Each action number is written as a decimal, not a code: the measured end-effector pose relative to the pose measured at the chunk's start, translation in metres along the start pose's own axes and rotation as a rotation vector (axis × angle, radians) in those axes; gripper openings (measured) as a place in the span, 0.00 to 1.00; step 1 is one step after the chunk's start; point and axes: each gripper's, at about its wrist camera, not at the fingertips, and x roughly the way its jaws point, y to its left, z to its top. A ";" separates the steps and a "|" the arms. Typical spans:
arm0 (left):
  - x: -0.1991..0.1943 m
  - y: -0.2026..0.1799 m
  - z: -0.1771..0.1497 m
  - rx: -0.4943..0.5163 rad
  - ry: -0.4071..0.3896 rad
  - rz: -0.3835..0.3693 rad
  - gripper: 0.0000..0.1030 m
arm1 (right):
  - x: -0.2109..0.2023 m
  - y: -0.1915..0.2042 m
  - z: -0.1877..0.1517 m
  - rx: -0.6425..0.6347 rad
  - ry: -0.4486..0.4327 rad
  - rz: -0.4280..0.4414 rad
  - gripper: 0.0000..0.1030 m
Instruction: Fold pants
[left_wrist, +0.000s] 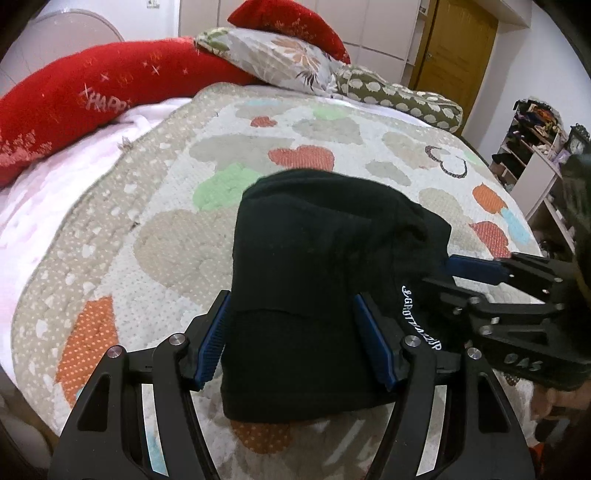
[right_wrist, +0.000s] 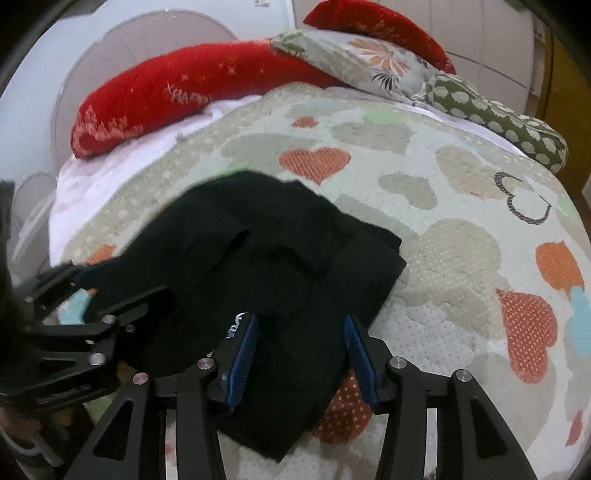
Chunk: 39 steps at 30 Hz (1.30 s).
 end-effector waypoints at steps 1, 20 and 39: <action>-0.004 -0.001 0.000 0.006 -0.012 0.006 0.65 | -0.010 -0.001 0.000 0.009 -0.031 0.014 0.46; -0.076 -0.014 0.001 0.035 -0.183 0.070 0.66 | -0.095 0.025 -0.008 0.100 -0.270 -0.027 0.61; -0.094 -0.015 -0.003 0.047 -0.223 0.064 0.66 | -0.102 0.029 -0.019 0.121 -0.264 -0.007 0.62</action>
